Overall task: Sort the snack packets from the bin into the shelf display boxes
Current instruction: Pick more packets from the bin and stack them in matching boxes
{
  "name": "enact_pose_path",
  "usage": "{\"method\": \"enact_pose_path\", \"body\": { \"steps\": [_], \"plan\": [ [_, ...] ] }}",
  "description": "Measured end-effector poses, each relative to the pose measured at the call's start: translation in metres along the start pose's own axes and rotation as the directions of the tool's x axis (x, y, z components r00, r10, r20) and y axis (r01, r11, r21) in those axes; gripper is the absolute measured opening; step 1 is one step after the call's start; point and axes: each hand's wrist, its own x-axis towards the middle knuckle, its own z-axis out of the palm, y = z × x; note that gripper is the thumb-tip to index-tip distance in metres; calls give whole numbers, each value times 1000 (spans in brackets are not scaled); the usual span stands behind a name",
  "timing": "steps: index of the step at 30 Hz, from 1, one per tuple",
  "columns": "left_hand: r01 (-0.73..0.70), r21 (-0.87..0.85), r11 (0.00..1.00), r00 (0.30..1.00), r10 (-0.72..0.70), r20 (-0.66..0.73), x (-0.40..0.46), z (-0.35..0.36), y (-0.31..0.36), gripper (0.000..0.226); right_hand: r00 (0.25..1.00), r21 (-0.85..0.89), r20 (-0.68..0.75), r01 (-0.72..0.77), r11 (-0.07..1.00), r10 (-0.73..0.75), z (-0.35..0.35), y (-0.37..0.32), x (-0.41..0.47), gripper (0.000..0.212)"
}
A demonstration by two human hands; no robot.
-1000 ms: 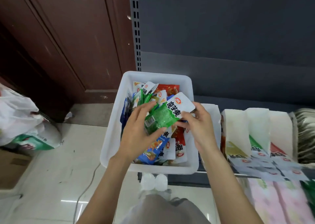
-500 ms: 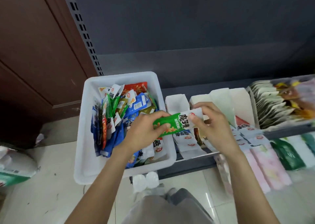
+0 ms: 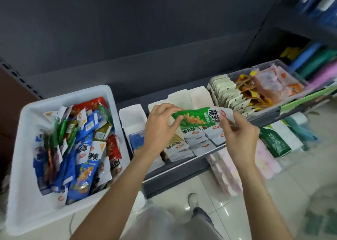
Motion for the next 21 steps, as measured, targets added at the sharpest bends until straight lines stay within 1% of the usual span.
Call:
{"method": "enact_pose_path", "body": {
  "steps": [2,4,6,9,12,14,16,18,19,20,21],
  "plan": [
    [69,18,997,998,-69,8,5,12,-3,24,995,-157,0,101,983,-102,2,15,20,11],
    [176,38,984,984,-177,10,7,23,-5,29,978,-267,51,209,941,-203,5,23,41,8],
    [290,84,953,956,-292,12,6,33,-7,37,940,-275,111,340,899,-322,11,29,55,6],
    [457,120,881,887,-462,10,0,49,-4,45,844,-192,262,521,832,-468,27,41,66,10],
    [579,88,810,813,-582,5,-5,62,1,51,697,-94,462,653,751,-548,51,53,73,28],
    [614,85,785,788,-616,-6,-7,67,6,50,566,-36,612,717,696,-552,64,60,74,34],
    [626,105,772,778,-627,-29,-8,69,9,47,439,9,723,766,643,-533,70,69,73,36],
    [632,118,766,773,-633,-41,-7,69,11,45,330,42,795,807,589,-509,69,78,73,34],
    [634,115,765,772,-634,-42,-7,69,11,45,278,69,819,821,566,-502,68,82,72,29],
    [637,113,762,770,-637,-45,-8,70,10,43,234,102,835,824,557,-499,66,84,71,23],
    [640,117,759,767,-639,-48,-8,70,10,42,206,130,842,820,557,-499,64,85,71,19]
  ]
}}
